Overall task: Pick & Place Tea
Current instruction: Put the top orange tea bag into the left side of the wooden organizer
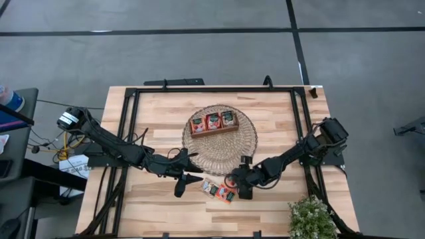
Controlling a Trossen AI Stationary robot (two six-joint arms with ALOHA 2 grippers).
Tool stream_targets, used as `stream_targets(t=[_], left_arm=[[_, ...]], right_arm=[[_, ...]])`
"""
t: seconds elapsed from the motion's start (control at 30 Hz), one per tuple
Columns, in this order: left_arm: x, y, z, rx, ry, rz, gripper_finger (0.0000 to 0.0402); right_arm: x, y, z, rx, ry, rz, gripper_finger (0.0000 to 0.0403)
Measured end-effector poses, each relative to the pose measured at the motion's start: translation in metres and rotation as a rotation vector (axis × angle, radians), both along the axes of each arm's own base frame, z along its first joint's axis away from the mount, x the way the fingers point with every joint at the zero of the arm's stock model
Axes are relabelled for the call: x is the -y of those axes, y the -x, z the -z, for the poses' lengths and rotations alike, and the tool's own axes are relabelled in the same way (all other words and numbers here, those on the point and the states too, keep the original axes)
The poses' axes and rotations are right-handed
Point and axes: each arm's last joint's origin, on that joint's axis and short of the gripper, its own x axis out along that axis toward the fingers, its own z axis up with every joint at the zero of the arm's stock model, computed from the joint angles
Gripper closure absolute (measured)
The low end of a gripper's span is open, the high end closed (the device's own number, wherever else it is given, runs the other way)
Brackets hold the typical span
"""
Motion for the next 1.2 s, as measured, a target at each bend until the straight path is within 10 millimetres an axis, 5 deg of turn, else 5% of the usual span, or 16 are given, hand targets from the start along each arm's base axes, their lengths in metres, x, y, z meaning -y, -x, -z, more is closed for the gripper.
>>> stream_targets(t=[0.3, 0.6, 0.83, 1.2], left_arm=[[0.0, 0.0, 0.0, 0.0, 0.002, 0.0, 0.0257], [0.0, 0.0, 0.0, -0.006, 0.076, -0.025, 0.0257], [-0.001, -0.004, -0.009, 0.109, 0.152, -0.138, 0.0257], [-0.015, -0.01, -0.018, 0.197, 0.24, -0.251, 0.0248]], right_arm=[[-0.011, 0.003, -0.004, -0.01, -0.039, -0.057, 0.0389], [-0.019, -0.006, -0.03, -0.104, 0.106, -0.063, 0.04], [-0.024, -0.028, -0.079, 0.025, 0.347, 0.006, 0.0402], [-0.034, -0.052, -0.142, 0.216, 0.491, -0.011, 0.0403]])
